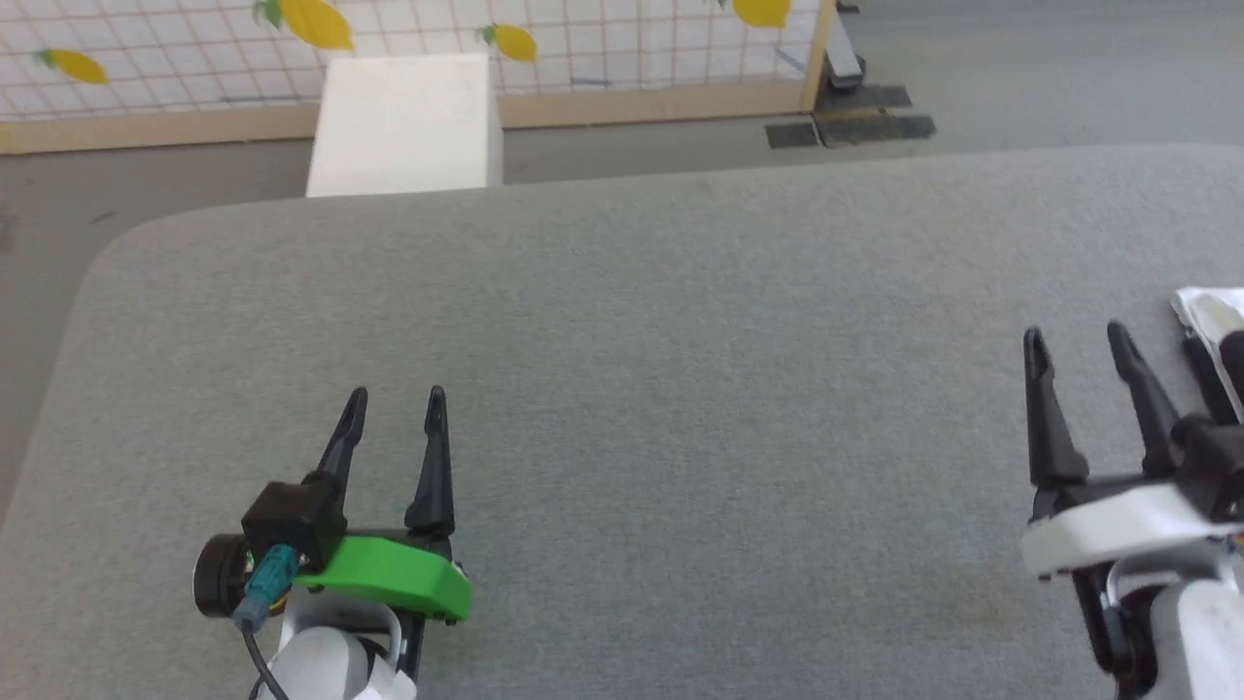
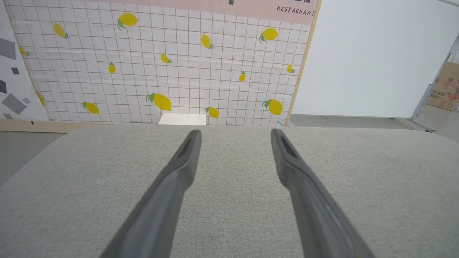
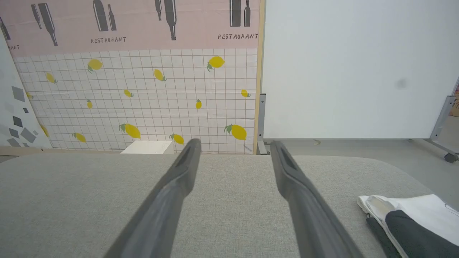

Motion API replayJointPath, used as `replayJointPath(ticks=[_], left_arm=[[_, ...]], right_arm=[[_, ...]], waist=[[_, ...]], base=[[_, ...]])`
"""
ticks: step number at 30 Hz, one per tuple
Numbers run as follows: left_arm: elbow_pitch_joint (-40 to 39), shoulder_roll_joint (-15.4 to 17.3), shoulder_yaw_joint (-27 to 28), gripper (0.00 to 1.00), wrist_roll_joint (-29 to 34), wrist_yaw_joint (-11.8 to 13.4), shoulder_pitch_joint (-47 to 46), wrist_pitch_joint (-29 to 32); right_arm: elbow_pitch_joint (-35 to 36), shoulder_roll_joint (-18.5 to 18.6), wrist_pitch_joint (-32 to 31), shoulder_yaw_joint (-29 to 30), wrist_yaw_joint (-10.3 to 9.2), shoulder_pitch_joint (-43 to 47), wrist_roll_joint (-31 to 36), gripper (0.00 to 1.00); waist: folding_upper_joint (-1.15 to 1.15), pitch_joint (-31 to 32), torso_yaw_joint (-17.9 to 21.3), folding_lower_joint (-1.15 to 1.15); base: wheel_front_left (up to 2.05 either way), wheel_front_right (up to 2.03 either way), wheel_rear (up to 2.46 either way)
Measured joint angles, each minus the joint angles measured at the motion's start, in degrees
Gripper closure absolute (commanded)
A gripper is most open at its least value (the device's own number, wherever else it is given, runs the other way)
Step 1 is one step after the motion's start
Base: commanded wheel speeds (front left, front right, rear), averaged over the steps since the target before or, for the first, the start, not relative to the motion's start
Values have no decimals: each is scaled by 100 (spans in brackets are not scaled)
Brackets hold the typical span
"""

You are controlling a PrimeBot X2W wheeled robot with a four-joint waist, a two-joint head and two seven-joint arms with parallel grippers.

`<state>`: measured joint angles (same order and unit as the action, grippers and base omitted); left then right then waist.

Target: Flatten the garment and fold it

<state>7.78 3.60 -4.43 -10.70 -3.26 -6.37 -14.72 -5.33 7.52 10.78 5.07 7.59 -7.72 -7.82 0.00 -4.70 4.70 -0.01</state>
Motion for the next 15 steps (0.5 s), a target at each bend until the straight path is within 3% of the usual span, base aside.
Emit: replayJointPath(ticks=[15], left_arm=[[182,-43,-67,0,1,81,214,0]], right_arm=[[460,-414,-27,16,0,955,372,0]], waist=[[0,303,-441,0]], base=[[0,0,0]])
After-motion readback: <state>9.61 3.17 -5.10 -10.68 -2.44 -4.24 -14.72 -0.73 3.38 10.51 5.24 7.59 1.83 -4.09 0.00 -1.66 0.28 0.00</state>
